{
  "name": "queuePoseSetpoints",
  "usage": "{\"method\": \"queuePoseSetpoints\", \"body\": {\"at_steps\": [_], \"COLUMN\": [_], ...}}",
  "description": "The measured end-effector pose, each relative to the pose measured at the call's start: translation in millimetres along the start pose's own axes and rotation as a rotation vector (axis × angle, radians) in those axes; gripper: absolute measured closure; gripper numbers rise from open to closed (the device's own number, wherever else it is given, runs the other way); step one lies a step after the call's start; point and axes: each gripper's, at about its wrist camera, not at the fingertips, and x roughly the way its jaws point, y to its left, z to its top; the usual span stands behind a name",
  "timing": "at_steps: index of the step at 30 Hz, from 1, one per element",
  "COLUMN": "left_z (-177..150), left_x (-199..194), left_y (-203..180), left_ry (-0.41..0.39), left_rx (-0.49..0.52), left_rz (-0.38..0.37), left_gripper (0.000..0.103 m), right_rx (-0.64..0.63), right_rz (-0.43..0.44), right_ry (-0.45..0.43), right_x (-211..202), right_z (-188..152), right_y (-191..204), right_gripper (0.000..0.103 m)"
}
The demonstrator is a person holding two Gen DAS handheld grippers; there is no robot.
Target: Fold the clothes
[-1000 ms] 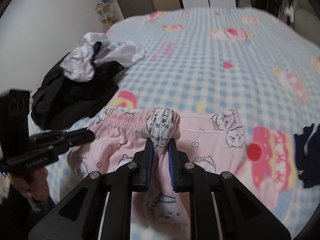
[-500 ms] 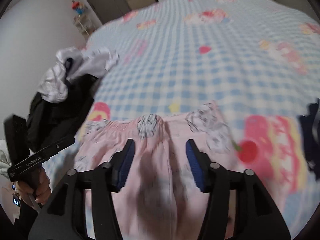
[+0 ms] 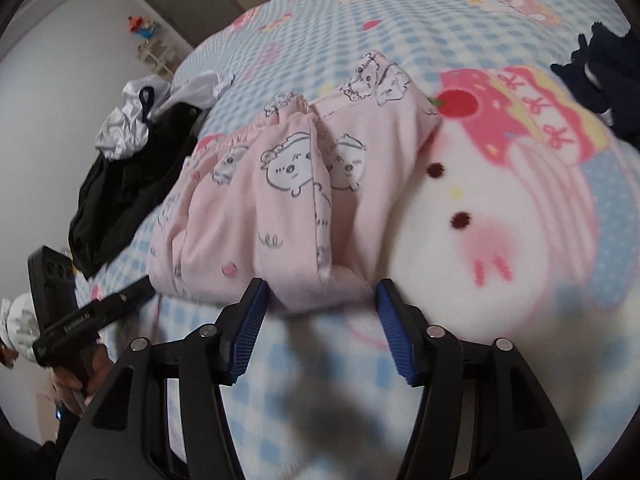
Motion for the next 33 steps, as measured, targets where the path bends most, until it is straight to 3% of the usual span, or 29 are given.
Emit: {"method": "queuePoseSetpoints", "body": {"at_steps": [1, 3, 6, 8, 10, 12, 14, 16, 19, 22, 25, 29, 31, 33], "left_z": [1.7, 4.7, 8.8, 12.2, 8.7, 2.0, -5.1, -5.1, 1.0, 12.6, 27.5, 37.9, 35.7, 39.4], "left_x": [-2.7, -12.3, -37.8, -44.7, -33.5, -23.2, -18.8, -29.2, -44.0, -55.4, -52.5, -7.4, 19.0, 28.3], "left_y": [-4.9, -13.1, -8.4, -2.6, 3.2, 12.2, 22.9, 24.6, 19.1, 2.0, -25.8, -42.8, -39.7, -28.6], "left_ry": [-0.009, -0.032, -0.069, -0.062, -0.016, 0.031, 0.066, 0.050, 0.035, 0.019, -0.015, 0.034, 0.085, 0.078], "left_rx": [0.016, 0.039, 0.022, 0.016, 0.037, 0.031, 0.002, -0.001, 0.022, 0.047, 0.128, 0.234, 0.277, 0.304], "left_rz": [0.013, 0.036, 0.029, 0.011, 0.050, 0.063, 0.049, 0.048, 0.103, 0.020, -0.024, 0.059, 0.160, 0.256], "left_gripper": [0.097, 0.098, 0.098, 0.098, 0.098, 0.098, 0.098, 0.098, 0.096, 0.095, 0.075, 0.073, 0.073, 0.079], "right_rx": [0.002, 0.010, 0.007, -0.009, -0.043, -0.079, -0.061, -0.024, -0.038, -0.127, -0.244, -0.346, -0.368, -0.361], "right_rz": [0.005, 0.001, 0.001, -0.007, -0.041, -0.105, -0.116, -0.092, -0.139, -0.192, -0.239, -0.246, -0.278, -0.328], "right_ry": [0.000, -0.009, -0.065, -0.085, -0.074, -0.028, 0.015, 0.019, -0.005, -0.043, -0.078, -0.041, 0.002, 0.034], "right_x": [3.9, 3.4, -19.5, -33.2, -35.0, -19.6, -11.0, -16.9, -34.7, -50.7, -52.9, -23.2, 3.5, 22.9], "right_z": [1.6, 5.5, 8.4, 9.1, 8.0, 1.8, -5.9, -9.0, -8.7, -1.8, 7.0, 17.5, 17.6, 16.8], "right_y": [1.3, 4.4, 11.8, 16.0, 19.2, 18.0, 7.7, -0.2, -3.6, 9.8, 35.2, 64.1, 67.8, 61.3], "right_gripper": [0.050, 0.083, 0.093, 0.093, 0.094, 0.094, 0.093, 0.090, 0.084, 0.078, 0.071, 0.071, 0.071, 0.073]}}
